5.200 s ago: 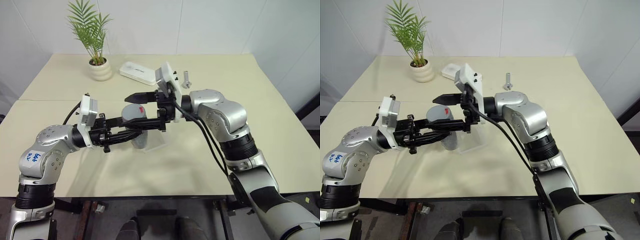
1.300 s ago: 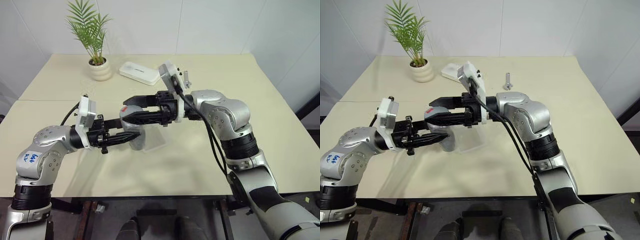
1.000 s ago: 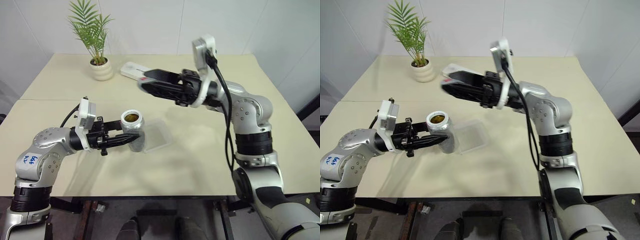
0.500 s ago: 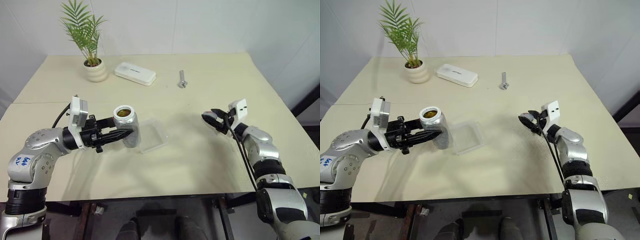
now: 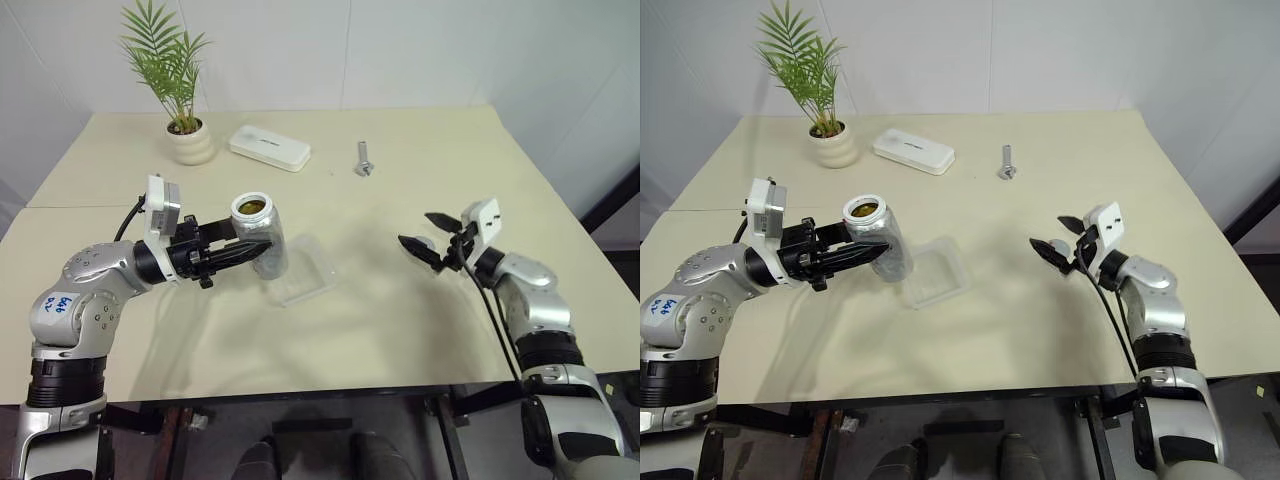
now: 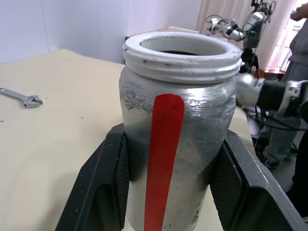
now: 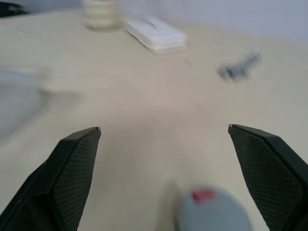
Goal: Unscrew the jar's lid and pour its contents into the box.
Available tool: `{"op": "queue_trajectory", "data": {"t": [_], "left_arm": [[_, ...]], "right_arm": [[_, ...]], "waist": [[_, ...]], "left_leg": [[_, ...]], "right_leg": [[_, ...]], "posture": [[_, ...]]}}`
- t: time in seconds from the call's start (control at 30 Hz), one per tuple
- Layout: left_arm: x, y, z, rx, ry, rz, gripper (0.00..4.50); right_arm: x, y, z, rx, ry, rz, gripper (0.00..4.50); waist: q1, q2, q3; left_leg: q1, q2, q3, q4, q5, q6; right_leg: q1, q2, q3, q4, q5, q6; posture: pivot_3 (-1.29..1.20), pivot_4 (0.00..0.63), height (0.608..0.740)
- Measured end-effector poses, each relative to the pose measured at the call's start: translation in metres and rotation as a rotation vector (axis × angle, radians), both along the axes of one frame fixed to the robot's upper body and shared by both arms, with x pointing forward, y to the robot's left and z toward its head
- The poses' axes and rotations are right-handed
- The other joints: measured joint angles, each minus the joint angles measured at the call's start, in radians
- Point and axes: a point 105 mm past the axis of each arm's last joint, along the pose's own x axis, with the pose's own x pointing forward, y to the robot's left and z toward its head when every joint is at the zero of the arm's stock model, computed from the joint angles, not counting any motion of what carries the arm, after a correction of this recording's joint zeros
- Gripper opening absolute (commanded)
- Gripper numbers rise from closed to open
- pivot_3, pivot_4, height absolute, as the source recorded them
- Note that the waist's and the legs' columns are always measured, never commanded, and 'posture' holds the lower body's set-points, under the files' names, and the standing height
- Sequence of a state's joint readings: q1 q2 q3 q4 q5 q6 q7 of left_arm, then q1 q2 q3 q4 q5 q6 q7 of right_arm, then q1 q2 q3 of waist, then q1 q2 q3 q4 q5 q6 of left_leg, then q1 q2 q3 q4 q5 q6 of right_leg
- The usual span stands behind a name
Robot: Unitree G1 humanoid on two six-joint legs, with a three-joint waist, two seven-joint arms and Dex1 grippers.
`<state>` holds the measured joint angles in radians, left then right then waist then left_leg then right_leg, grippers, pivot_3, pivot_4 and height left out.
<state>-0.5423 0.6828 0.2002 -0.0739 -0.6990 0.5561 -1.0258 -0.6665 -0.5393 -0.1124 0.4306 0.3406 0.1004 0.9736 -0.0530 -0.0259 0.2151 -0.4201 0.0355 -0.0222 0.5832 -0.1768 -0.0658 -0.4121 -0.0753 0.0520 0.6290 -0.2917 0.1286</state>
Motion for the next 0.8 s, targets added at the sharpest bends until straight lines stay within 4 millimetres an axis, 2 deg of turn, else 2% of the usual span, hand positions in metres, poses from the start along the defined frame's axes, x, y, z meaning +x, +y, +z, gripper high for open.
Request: {"op": "queue_trajectory", "data": {"t": [0.07,0.17,0.23,0.3,0.5,0.6,0.73,0.8], "left_arm": [[0.007,0.003,-0.002,0.013,0.006,0.013,1.87],[0.02,0.005,-0.002,0.054,-0.007,0.032,1.87],[0.029,0.008,0.001,0.086,-0.04,0.053,1.87],[0.041,0.013,0.002,0.131,-0.056,0.095,1.87],[0.064,0.014,-0.002,0.305,-0.122,0.2,1.87],[0.072,0.009,-0.008,0.434,-0.215,0.264,1.87],[0.087,-0.002,-0.009,0.722,-0.564,0.415,1.87],[0.09,-0.005,-0.006,0.871,-0.832,0.485,1.87]], "right_arm": [[-0.019,0.016,0.014,-0.04,0.005,0.11,4.48],[-0.055,0.05,0.036,-0.082,-0.01,0.297,4.48],[-0.076,0.067,0.04,-0.1,-0.008,0.391,4.48],[-0.086,0.076,0.035,-0.123,0.013,0.429,4.48],[-0.083,0.072,0.025,-0.12,0.041,0.366,4.48],[-0.081,0.069,0.018,-0.104,0.064,0.332,4.48],[-0.077,0.067,0.017,-0.093,0.061,0.297,4.48],[-0.075,0.066,0.016,-0.083,0.06,0.28,4.48]], "waist": [[0.004,0.0,0.0],[0.004,0.0,0.0],[0.007,-0.001,0.0],[0.011,-0.001,0.0],[0.025,-0.001,0.0],[0.027,-0.001,0.0],[0.025,-0.001,0.0],[0.024,-0.001,0.0]], "left_leg": [[0.0,0.0,0.0,0.001,0.0,0.0],[-0.001,0.0,0.0,0.002,-0.001,0.001],[-0.001,0.0,0.0,0.003,-0.001,0.001],[-0.001,0.0,0.001,0.005,-0.001,0.002],[-0.002,0.0,0.006,0.007,-0.003,0.004],[-0.002,0.0,0.006,0.007,-0.003,0.005],[-0.002,0.0,0.006,0.007,-0.003,0.004],[-0.002,0.0,0.006,0.007,-0.003,0.005]], "right_leg": [[0.0,0.0,0.0,0.0,0.0,0.0],[0.0,0.0,0.0,-0.001,0.0,0.0],[0.001,0.0,0.0,-0.002,0.0,0.0],[0.001,0.0,0.001,-0.002,0.0,0.0],[0.001,0.0,0.005,-0.005,0.0,0.0],[0.0,0.0,0.005,-0.004,0.001,0.002],[0.0,0.0,0.006,-0.004,0.002,0.003],[0.0,0.0,0.007,-0.004,0.002,0.004]], "posture": [[0.0,0.15,0.74],[0.0,0.15,0.74],[0.0,0.15,0.74],[0.0,0.15,0.74],[0.0,0.15,0.74],[0.0,0.15,0.74],[0.0,0.15,0.74],[0.0,0.15,0.74]]}}
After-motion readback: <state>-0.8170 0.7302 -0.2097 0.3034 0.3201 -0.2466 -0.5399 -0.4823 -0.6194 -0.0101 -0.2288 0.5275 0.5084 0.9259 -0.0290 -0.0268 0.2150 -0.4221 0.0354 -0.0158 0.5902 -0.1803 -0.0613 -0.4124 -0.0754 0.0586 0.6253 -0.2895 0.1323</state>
